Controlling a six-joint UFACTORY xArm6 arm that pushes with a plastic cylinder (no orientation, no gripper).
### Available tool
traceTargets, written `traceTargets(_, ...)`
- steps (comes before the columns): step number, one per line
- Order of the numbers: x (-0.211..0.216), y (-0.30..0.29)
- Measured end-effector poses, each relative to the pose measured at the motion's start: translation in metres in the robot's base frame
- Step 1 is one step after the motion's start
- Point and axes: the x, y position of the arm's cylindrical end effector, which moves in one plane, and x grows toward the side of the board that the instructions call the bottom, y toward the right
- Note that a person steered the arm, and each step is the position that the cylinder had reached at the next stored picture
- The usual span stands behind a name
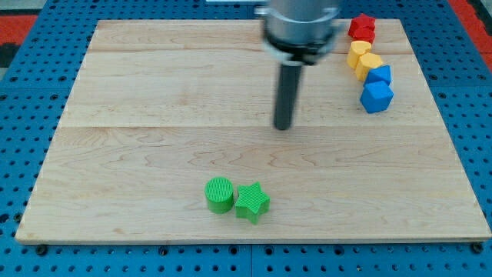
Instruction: Point at the green blocks
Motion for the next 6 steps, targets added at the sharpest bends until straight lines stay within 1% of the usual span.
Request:
traceTargets(1, 0.024, -0.091)
traceTargets(2, 0.071, -0.153)
traceTargets(3, 0.124, -0.191)
traceTargets(4, 0.168, -0.174)
traceTargets(5, 0.173, -0.111)
traceTargets(6, 0.156, -0.031)
